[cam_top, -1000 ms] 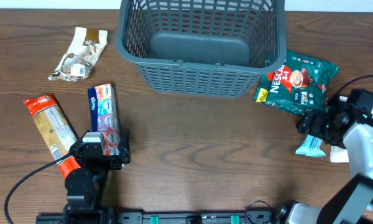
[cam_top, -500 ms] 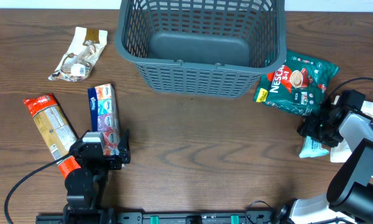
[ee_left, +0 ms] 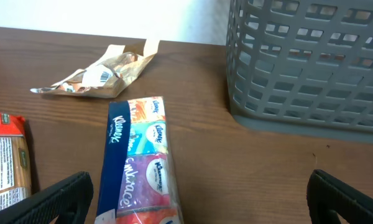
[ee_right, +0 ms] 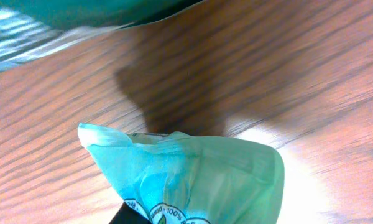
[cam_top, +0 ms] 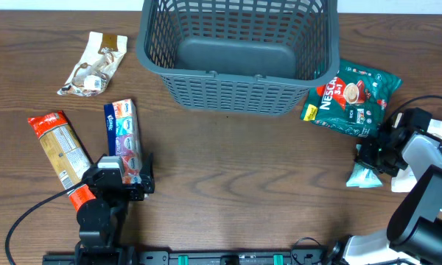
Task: Pack container
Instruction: 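Reach right gripper to the mint-green packet and grasp it, then lift the mint-green packet with right gripper and drop into basket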
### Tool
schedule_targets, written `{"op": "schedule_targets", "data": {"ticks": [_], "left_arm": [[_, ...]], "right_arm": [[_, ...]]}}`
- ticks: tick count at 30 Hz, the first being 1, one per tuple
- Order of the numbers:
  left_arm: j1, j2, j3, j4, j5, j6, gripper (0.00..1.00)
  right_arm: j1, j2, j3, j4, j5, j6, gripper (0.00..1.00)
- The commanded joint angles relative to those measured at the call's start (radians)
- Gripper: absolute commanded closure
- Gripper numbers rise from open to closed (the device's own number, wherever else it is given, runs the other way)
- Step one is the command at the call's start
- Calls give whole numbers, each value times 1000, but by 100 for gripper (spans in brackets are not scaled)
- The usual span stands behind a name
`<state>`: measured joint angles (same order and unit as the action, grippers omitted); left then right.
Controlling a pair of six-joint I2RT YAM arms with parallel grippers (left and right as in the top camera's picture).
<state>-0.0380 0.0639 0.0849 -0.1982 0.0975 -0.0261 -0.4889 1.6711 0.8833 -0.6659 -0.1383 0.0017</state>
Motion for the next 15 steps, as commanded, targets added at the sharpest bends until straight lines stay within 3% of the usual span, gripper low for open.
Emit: {"op": "schedule_targets", "data": {"ticks": [1,9,15], "left_arm": [[-5,1,-15,-26,-1,-2,1],[-5,1,-15,-26,-1,-2,2],[-5,1,-15,-26,-1,-2,1]], "right_arm": [[5,-127,8,-9,-183,27,99],[82,-420,167,21,-270,37,99],[158,-420,468,27,-270,-8,99]]}}
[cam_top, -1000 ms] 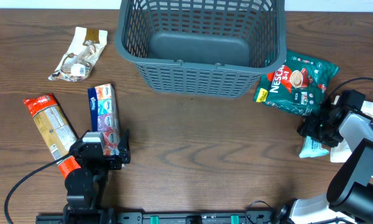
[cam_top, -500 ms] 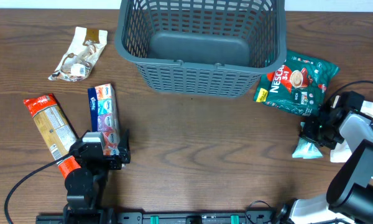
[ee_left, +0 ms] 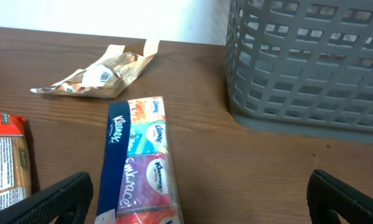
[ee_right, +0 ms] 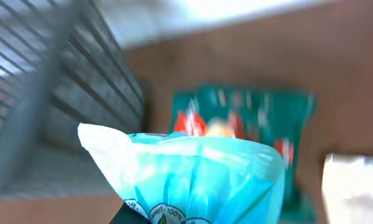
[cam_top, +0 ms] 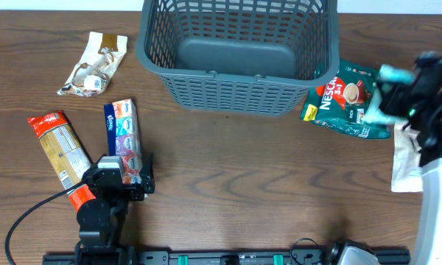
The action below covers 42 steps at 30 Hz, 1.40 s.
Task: Pack container
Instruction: 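Lift the mint-green packet with right gripper and drop into basket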
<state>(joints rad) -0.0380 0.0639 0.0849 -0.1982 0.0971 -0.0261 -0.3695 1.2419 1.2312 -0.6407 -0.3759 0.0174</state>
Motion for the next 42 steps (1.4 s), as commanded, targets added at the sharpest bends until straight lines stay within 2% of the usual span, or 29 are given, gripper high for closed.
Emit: {"op": "schedule_targets", "data": {"ticks": [1,6,9,14,23,31,34,35,38,40,42], "left_arm": [[-5,1,-15,-26,0,-2,1],[-5,1,-15,-26,0,-2,1],[-5,1,-15,-26,0,-3,1],[-5,1,-15,-26,0,-2,1],[-5,1,-15,-26,0,-16,1],[-5,1,-15,-26,-1,-36,1],[-5,1,-15,-26,-1,-36,1],[-5,1,-15,-26,-1,-36,2],[-5,1,-15,-26,-1,-36,1],[-5,1,-15,-26,-1,-36,1],[-5,1,-15,-26,0,-36,1]], "right_arm": [[59,24,182,2,-32,-39,99],[200,144,486,-27,-68,-187,99],[320,248,663,-84,-69,-346,99],[500,429,855,-164,-70,-577,99],[690,733,888,-228,-69,-825,99],[749,951,887,-291,-70,-842,99],[753,983,887,-321,-70,-841,82],[753,984,887,-329,-68,-832,69],[748,969,890,-329,-58,-770,44],[743,941,898,-327,-58,-724,39],[737,901,901,-312,-58,-707,39]]}}
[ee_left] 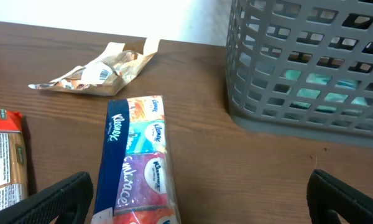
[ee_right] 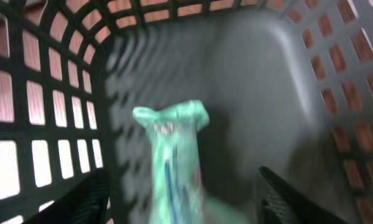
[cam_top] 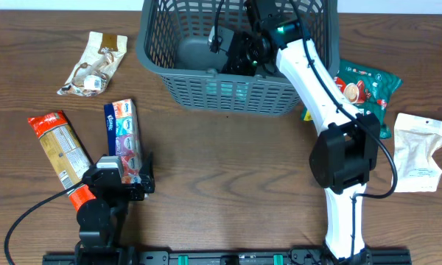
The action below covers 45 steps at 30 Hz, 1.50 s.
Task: Pack container
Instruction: 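Lift the mint-green packet with right gripper and drop into basket, then move right gripper to the clear beige pouch and grasp it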
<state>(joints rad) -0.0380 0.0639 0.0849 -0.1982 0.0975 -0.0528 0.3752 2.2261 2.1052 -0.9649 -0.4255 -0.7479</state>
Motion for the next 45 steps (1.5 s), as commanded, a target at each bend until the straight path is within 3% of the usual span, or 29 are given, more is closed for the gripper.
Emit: {"op": "schedule_targets", "data": {"ticks": [1,6,10,13,19,24,30,33,38,45], "left_arm": [[-5,1,-15,-26,-1,-10,1],[-5,1,-15,-26,-1,-9,1],[-5,1,-15,-26,-1,-10,1],[-5,1,-15,-26,-1,-10,1],[-5,1,-15,-26,-1,-10,1],[-5,1,-15,-26,-1,-9,1],[-5,1,-15,-26,-1,-9,1],[-5,1,-15,-26,-1,-9,1],[-5,1,-15,-26,-1,-9,1],[-5,1,-15,-26,-1,-9,1]], "right_arm": [[-11,-110,30,23,-8,67,39],[-47,-260,48,98,121,192,37],[-110,-413,57,115,430,480,34],[-213,-523,57,-2,531,657,32],[-552,-676,57,-415,531,830,31],[-859,-731,54,-562,528,807,28],[-1120,-732,-55,-589,394,692,29],[-1204,-726,-208,-535,313,601,29],[-1275,-698,-445,-403,312,574,30],[-1284,-604,-600,-193,313,516,27]]}}
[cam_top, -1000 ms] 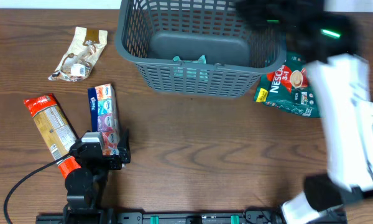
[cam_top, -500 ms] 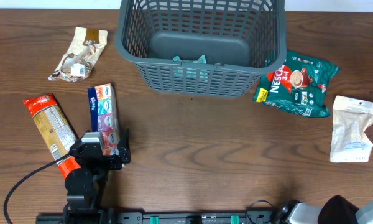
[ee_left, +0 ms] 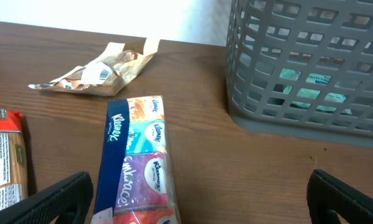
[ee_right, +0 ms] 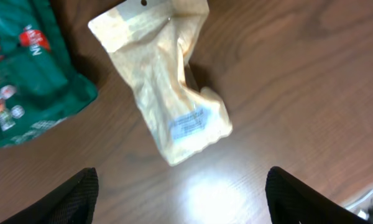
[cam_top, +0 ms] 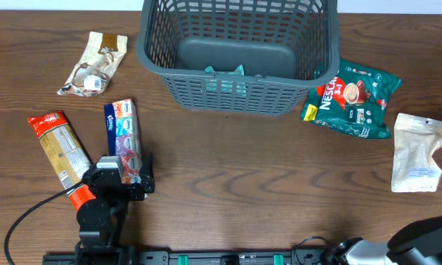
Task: Pack container
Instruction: 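Move right gripper to the clear beige pouch and grasp it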
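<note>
The grey basket (cam_top: pixel 228 92) stands at the back, with a teal packet (cam_top: pixel 225 71) lying inside against its front wall; the left wrist view shows the packet (ee_left: pixel 304 93) through the mesh. A Kleenex pack (cam_top: pixel 122 140), a red cracker pack (cam_top: pixel 61 158) and a crumpled wrapper (cam_top: pixel 94 65) lie on the left. My left gripper (cam_top: pixel 121 180) rests open at the Kleenex pack's near end (ee_left: pixel 137 168). A green Nescafe pouch (cam_top: pixel 351 99) and a beige pouch (cam_top: pixel 418 151) lie on the right. My right gripper (ee_right: pixel 183 199) hangs open and empty just beyond the beige pouch (ee_right: pixel 168 87).
The table's brown top runs from the basket to the front edge. The right arm's base (cam_top: pixel 427 243) shows at the bottom right corner. The Nescafe pouch (ee_right: pixel 25 68) touches the basket's right corner area.
My right gripper was open inside the basket above the teal packet; now it is over the table at the right by the beige pouch. The packet stays in the basket. The left arm is unchanged.
My right gripper was shut on the teal packet on the table at the right. Then it held the packet raised near the Nescafe pouch. Then it stood open inside the basket with the packet below it. Now the packet lies in the basket and the gripper is back at the right.
</note>
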### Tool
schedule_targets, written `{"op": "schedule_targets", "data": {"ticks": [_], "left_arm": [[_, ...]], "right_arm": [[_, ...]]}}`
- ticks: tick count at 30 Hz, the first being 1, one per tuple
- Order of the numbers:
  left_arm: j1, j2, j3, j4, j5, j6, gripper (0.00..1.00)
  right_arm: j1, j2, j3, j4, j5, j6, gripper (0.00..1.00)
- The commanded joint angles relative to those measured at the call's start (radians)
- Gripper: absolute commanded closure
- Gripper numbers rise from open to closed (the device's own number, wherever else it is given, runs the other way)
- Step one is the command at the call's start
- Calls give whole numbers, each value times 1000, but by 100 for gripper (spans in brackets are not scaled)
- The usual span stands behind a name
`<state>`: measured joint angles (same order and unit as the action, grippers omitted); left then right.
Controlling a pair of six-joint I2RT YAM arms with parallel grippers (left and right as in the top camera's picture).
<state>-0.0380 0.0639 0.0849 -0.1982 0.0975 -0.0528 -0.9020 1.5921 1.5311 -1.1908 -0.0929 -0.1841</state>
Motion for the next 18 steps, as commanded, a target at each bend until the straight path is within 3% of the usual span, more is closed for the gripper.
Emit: {"op": "schedule_targets", "data": {"ticks": [1,6,9,18], "left_arm": [[-5,1,-15,-26,-1,-9,1],[-5,1,-15,-26,-1,-9,1],[-5,1,-15,-26,-1,-9,1],[-5,1,-15,-26,-1,-9,1]], "right_arm": [[-7,53,-40,58,-20,-63,27],[-7,145,-74,132,-20,-99,20],[-7,194,-74,159,-16,-103,8],[-3,294,-86,254,-35,-140,4]]}}
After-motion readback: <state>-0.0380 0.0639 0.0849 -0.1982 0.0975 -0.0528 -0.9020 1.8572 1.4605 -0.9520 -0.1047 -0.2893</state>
